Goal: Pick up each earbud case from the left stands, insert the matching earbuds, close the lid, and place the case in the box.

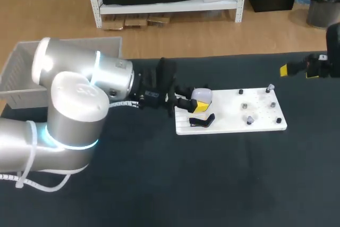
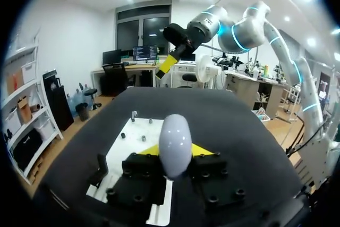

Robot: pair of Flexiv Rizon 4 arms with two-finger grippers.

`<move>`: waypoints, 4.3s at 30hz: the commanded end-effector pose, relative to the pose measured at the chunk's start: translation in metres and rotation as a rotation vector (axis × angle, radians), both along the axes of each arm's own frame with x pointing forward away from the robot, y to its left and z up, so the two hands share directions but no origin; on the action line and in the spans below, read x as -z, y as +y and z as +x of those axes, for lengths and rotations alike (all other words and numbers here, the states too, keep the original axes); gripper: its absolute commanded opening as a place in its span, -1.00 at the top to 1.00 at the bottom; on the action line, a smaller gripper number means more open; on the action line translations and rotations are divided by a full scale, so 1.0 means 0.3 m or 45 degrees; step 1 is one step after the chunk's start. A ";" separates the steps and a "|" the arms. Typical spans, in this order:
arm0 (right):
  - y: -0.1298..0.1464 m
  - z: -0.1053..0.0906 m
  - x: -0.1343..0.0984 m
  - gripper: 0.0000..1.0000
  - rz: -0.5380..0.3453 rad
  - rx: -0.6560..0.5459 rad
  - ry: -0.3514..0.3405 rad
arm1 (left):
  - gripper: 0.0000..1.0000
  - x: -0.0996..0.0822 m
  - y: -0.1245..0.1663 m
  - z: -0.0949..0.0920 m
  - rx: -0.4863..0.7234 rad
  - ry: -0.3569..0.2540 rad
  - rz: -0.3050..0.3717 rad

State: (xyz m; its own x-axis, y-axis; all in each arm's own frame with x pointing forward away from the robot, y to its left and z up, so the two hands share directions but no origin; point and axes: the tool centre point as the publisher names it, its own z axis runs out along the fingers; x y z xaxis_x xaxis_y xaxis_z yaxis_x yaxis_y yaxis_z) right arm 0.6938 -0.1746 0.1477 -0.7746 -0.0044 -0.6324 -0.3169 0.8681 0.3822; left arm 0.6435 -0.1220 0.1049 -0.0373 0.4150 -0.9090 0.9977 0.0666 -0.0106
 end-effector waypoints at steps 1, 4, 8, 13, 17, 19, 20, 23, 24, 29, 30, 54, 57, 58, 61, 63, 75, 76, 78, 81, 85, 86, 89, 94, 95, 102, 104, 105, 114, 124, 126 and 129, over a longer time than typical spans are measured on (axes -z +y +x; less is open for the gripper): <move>0.077 -0.041 -0.010 -1.00 -0.069 0.067 -0.015 | 1.00 0.003 -0.045 0.012 -0.012 -0.019 -0.009; 0.122 -0.068 -0.016 -1.00 -0.063 0.060 -0.024 | 1.00 -0.003 -0.070 0.031 -0.008 -0.029 -0.012; 0.180 -0.104 -0.028 -1.00 -0.084 0.036 -0.029 | 1.00 0.006 -0.097 0.068 0.012 -0.029 -0.002; 0.239 -0.138 -0.041 -1.00 -0.128 -0.005 -0.017 | 1.00 0.015 -0.131 0.112 0.030 -0.031 0.018; 0.287 -0.155 -0.036 -1.00 -0.141 -0.052 0.001 | 1.00 -0.013 -0.157 0.128 0.047 -0.063 0.013; 0.305 -0.158 -0.028 -1.00 -0.140 -0.065 0.016 | 1.00 -0.023 -0.167 0.129 0.055 -0.072 0.014; 0.312 -0.158 -0.023 -1.00 -0.135 -0.075 0.019 | 1.00 -0.027 -0.172 0.127 0.060 -0.078 0.014; 0.329 -0.157 -0.009 -1.00 -0.134 -0.089 0.032 | 1.00 -0.035 -0.187 0.125 0.067 -0.090 0.022; 0.332 -0.157 -0.007 -1.00 -0.131 -0.090 0.035 | 1.00 -0.037 -0.189 0.125 0.070 -0.092 0.021; 0.355 -0.155 0.010 -1.00 -0.115 -0.106 0.064 | 1.00 -0.047 -0.205 0.122 0.079 -0.103 0.019; 0.360 -0.154 0.013 -1.00 -0.114 -0.109 0.067 | 1.00 -0.049 -0.207 0.123 0.081 -0.105 0.019; 0.373 -0.121 0.000 -1.00 -0.116 -0.118 0.054 | 1.00 -0.052 -0.211 0.063 0.129 -0.121 0.010; 0.376 -0.123 -0.004 -1.00 -0.117 -0.120 0.050 | 1.00 -0.046 -0.212 0.062 0.130 -0.116 0.012; 0.373 -0.122 -0.004 -1.00 -0.117 -0.121 0.049 | 1.00 -0.045 -0.213 0.061 0.131 -0.115 0.013; 0.369 -0.120 -0.003 -1.00 -0.118 -0.122 0.046 | 1.00 -0.042 -0.214 0.055 0.135 -0.114 0.015; 0.374 -0.122 -0.010 -1.00 -0.118 -0.123 0.043 | 1.00 -0.039 -0.213 0.052 0.136 -0.113 0.020; 0.285 -0.103 -0.018 -1.00 -0.179 -0.059 -0.012 | 1.00 -0.069 -0.147 0.028 0.174 -0.098 -0.103; 0.278 -0.103 -0.016 -1.00 -0.199 -0.056 -0.015 | 1.00 -0.074 -0.143 0.023 0.174 -0.101 -0.112; 0.243 -0.092 -0.002 -1.00 -0.237 -0.043 -0.007 | 1.00 -0.087 -0.137 0.012 0.189 -0.097 -0.152; 0.188 -0.074 0.021 -1.00 -0.274 -0.030 -0.018 | 1.00 -0.102 -0.131 0.005 0.175 -0.108 -0.164; 0.124 -0.051 0.054 -1.00 -0.378 -0.033 -0.032 | 1.00 -0.121 -0.125 0.002 0.167 -0.123 -0.207; 0.113 -0.047 0.060 -1.00 -0.404 -0.037 -0.033 | 1.00 -0.123 -0.125 0.004 0.161 -0.125 -0.213; 0.074 -0.031 0.079 -1.00 -0.475 -0.066 -0.038 | 1.00 -0.127 -0.129 0.020 0.157 -0.119 -0.224; 0.034 -0.005 0.114 -1.00 -0.597 -0.161 -0.022 | 1.00 -0.114 -0.148 0.055 0.153 -0.111 -0.229; 0.026 0.001 0.124 -1.00 -0.688 -0.129 0.005 | 1.00 -0.109 -0.153 0.062 0.146 -0.105 -0.220; 0.023 0.006 0.126 -1.00 -0.781 -0.068 0.012 | 1.00 -0.082 -0.183 0.078 0.122 -0.098 -0.168; 0.023 0.006 0.126 -1.00 -0.781 -0.068 0.012 | 1.00 -0.080 -0.188 0.085 0.110 -0.107 -0.157; 0.023 0.006 0.126 -1.00 -0.781 -0.068 0.012 | 1.00 -0.079 -0.189 0.088 0.105 -0.110 -0.155; 0.017 0.038 0.174 -1.00 -0.752 -0.076 0.028 | 1.00 -0.125 -0.174 0.089 0.104 -0.141 -0.185; 0.001 0.147 0.228 -1.00 -0.772 -0.183 0.080 | 1.00 -0.163 -0.161 0.063 0.076 -0.152 -0.182; 0.009 0.168 0.241 -1.00 -0.779 -0.205 0.098 | 1.00 -0.163 -0.161 0.063 0.076 -0.152 -0.182; 0.032 0.184 0.255 -1.00 -0.799 -0.239 0.114 | 1.00 -0.163 -0.161 0.063 0.076 -0.152 -0.182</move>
State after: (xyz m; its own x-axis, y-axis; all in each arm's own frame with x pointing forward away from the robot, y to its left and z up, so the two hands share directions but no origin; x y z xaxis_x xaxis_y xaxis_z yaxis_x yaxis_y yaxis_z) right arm 0.7298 -0.1731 0.0766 -0.7477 -0.4852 -0.4534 -0.4536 0.8718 -0.1849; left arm 0.6651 -0.1711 0.1553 0.0912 0.2879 -0.9533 0.9953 0.0042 0.0965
